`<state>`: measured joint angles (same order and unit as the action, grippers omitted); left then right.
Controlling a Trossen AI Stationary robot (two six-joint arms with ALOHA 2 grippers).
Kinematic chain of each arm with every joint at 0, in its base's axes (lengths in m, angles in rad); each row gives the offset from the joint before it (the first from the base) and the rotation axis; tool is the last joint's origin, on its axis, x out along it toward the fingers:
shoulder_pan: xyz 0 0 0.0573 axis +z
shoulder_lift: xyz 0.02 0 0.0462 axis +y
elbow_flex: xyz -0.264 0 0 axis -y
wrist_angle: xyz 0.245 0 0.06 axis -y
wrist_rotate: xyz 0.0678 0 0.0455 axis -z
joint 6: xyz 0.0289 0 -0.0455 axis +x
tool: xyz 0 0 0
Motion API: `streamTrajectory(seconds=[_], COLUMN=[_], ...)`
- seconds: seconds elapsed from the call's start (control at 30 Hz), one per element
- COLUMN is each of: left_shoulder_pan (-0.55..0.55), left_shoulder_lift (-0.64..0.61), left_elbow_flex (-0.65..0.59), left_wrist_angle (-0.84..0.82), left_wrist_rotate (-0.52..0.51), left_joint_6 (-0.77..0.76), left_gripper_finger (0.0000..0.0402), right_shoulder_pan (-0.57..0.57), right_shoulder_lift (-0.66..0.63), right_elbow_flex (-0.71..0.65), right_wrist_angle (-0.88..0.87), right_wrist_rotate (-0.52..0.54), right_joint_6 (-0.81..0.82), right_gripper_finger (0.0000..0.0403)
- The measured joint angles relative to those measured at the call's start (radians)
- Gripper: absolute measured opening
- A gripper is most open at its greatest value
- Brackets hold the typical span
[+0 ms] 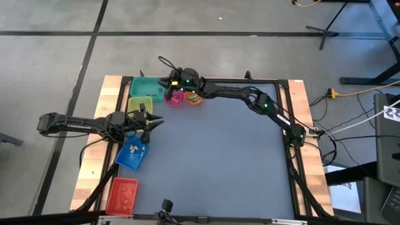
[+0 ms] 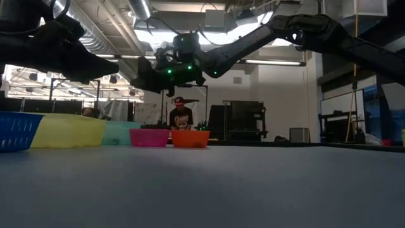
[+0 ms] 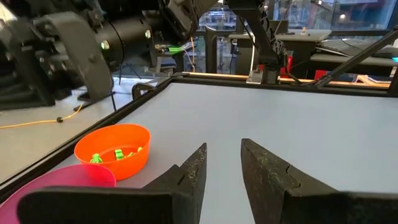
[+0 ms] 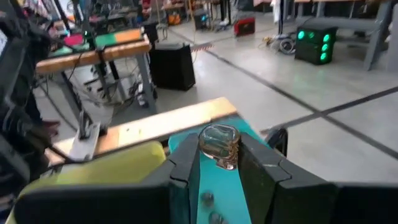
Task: Sort Halloween decoration
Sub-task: Put the black skull toy into the green bin
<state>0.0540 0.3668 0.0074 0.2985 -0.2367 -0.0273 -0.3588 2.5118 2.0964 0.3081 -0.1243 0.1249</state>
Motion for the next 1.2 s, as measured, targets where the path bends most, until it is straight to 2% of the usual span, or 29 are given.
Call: streamTrajectory(seconds=[0.23, 0.37, 0.7, 0.9, 1.2], left_shoulder_pan=[0.000, 0.000, 0.000, 0.000, 0.000], left_shoulder_lift=[0.000, 0.000, 0.000, 0.000, 0.000], left_elbow_flex=[0.000, 0.000, 0.000, 0.000, 0.000], left_wrist_angle=[0.001, -0.009, -0.027, -0.029, -0.029], left_wrist_rotate=[0.000, 0.000, 0.001, 0.072, 0.071], left_joint_6=[0.000, -0.017, -0.036, -0.050, -0.050], left_gripper_finger=[0.0085, 0.0085, 0.0085, 0.0085, 0.0085], right_shoulder_pan=[0.013, 0.019, 0.017, 0.017, 0.017], right_shoulder_lift=[0.053, 0.077, 0.077, 0.077, 0.077], right_elbow_flex=[0.000, 0.000, 0.000, 0.000, 0.000], right_wrist_angle=[0.009, 0.032, 0.036, 0.034, 0.033], right_wrist_rotate=[-0.032, 0.004, 0.029, 0.029, 0.032], right_joint_6=[0.000, 0.000, -0.026, -0.028, -0.027], right_gripper_finger=[0.0085, 0.0085, 0.0085, 0.0085, 0.0085])
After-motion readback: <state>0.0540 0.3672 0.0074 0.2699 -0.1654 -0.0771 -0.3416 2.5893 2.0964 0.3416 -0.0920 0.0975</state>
